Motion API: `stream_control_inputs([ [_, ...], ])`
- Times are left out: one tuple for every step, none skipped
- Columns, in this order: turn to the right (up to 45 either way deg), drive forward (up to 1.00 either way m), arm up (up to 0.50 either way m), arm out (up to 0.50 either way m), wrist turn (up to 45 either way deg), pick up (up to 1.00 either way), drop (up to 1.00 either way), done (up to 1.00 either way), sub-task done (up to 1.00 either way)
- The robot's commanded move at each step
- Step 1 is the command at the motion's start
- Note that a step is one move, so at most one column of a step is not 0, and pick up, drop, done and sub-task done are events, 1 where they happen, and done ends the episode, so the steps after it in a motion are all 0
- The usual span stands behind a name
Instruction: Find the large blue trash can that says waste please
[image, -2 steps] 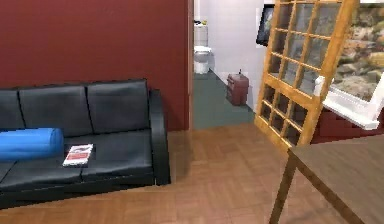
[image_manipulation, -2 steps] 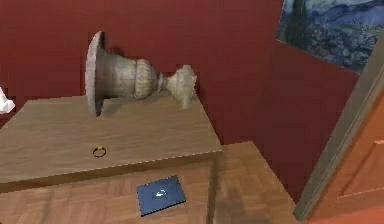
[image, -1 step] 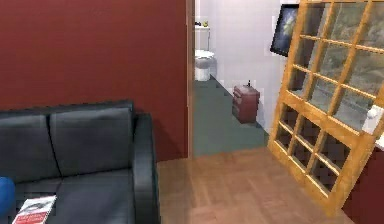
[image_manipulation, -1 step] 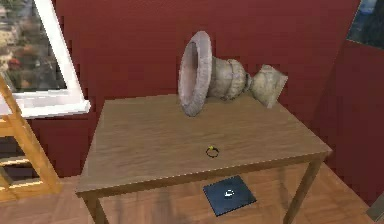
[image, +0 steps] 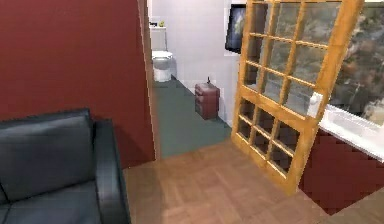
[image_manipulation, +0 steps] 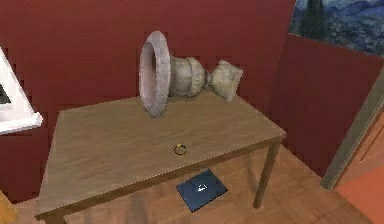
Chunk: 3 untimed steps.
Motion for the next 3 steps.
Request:
stream_control_inputs([
  [3.0,0.00,0.00,0.00,0.0,0.00,0.00,0.00,0.00],
  [0.0,1.00,0.00,0.00,0.0,0.00,0.00,0.00,0.00],
  [-3.0,0.00,0.00,0.00,0.0,0.00,0.00,0.00,0.00],
])
